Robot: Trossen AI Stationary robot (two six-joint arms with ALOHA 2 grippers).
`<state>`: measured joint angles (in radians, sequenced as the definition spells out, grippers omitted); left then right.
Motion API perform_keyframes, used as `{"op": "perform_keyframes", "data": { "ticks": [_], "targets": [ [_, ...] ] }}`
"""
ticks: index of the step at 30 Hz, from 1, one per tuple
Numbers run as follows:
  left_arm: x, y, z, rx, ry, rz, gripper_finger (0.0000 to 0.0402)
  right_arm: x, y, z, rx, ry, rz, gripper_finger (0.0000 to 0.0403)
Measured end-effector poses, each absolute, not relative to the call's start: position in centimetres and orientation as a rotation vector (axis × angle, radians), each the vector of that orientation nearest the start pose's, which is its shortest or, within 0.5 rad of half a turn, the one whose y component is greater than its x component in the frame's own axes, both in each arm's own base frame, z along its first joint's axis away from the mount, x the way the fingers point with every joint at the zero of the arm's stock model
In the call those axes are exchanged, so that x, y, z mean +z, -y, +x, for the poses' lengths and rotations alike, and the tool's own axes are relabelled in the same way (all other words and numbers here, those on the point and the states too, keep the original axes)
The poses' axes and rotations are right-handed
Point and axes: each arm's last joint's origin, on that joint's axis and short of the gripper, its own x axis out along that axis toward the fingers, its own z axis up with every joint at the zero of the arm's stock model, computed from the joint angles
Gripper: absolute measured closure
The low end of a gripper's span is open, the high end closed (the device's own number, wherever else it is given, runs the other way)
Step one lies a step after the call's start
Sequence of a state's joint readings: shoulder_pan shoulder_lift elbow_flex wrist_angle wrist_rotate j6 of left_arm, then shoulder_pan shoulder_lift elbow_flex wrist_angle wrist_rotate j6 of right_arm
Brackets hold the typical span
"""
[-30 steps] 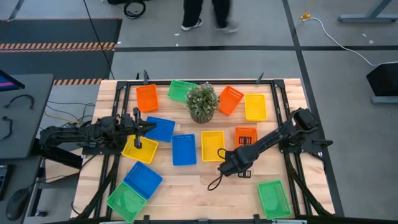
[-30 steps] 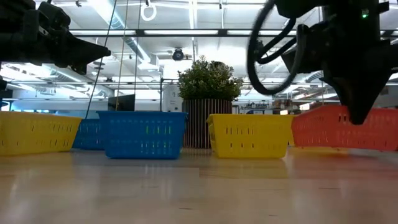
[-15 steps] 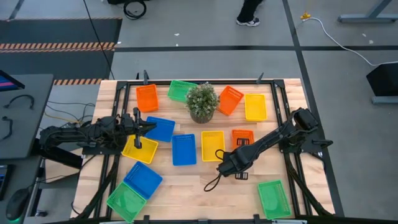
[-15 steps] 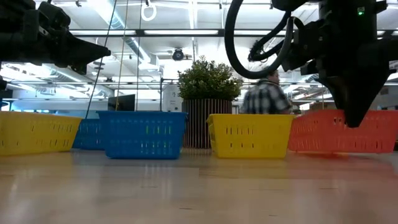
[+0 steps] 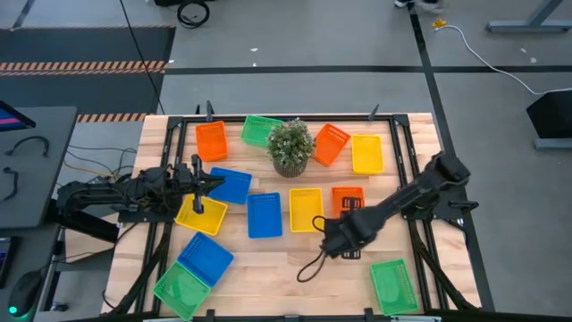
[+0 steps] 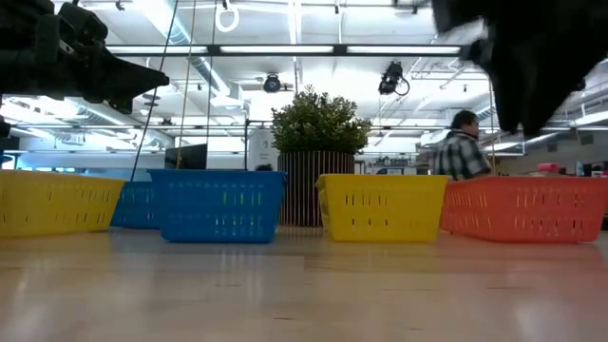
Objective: Stack baskets by color
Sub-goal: Move the bottom right green bin to the middle right of the table
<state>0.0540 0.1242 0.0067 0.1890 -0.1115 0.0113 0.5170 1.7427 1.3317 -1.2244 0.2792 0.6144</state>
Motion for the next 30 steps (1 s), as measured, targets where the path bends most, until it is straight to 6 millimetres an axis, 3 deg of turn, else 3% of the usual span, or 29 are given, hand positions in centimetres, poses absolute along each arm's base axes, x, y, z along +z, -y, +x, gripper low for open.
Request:
{"op": "perform_keyframes", "data": {
  "ticks": [7, 13, 21, 26, 30],
  "targets": [
    [17.4, -0.9, 10.4, 0.165, 0.070, 0.010, 0.0364, 25.9, -19.0, 23.3, -0.316, -1.077, -0.148, 0.0252],
    [17.4, -0.9, 10.4, 0.166, 0.071, 0.009, 0.0363, 26.5, -23.9, 19.4, -0.300, -0.785, -0.076, 0.0252],
    [17.4, -0.9, 10.4, 0.165, 0.071, 0.010, 0.0368, 26.9, -28.0, 15.5, -0.280, -0.339, 0.007, 0.0253],
    [17.4, -0.9, 10.4, 0.166, 0.071, 0.009, 0.0362, 25.2, -29.2, 14.7, -0.239, -0.307, 0.080, 0.0252],
    [17.4, -0.9, 10.4, 0.166, 0.071, 0.009, 0.0362, 25.2, -29.8, 16.4, -0.132, -0.455, 0.120, 0.0252]
  ]
}}
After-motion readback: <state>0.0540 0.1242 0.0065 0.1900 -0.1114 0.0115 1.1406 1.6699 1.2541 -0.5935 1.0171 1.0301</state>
